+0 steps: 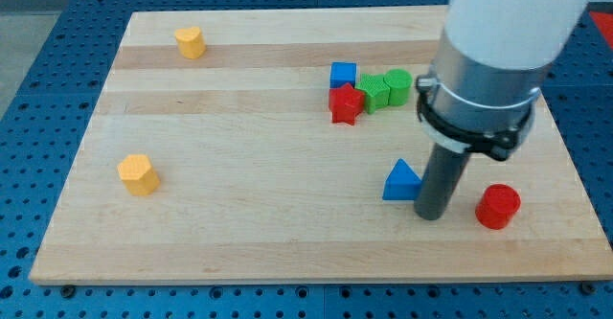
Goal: Push the blue triangle to the top of red circle
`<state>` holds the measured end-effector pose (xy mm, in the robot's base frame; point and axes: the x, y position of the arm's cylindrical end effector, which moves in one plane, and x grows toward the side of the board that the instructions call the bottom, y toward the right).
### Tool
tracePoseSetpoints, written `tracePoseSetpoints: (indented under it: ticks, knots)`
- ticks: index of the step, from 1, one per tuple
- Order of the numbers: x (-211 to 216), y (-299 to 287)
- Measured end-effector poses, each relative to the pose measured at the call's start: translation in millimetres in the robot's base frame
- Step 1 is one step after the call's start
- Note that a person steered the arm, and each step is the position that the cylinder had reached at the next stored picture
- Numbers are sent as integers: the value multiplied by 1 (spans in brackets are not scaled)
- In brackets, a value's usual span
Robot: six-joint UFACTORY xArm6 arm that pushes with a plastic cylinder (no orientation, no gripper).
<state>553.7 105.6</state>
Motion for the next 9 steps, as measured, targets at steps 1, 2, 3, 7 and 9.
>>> tracePoseSetpoints:
  ticks: [1, 2, 3, 7, 9]
  knots:
    - [6, -57]
    - [3, -88]
    - [-25, -78]
    - [-39, 49]
    - [-52, -13]
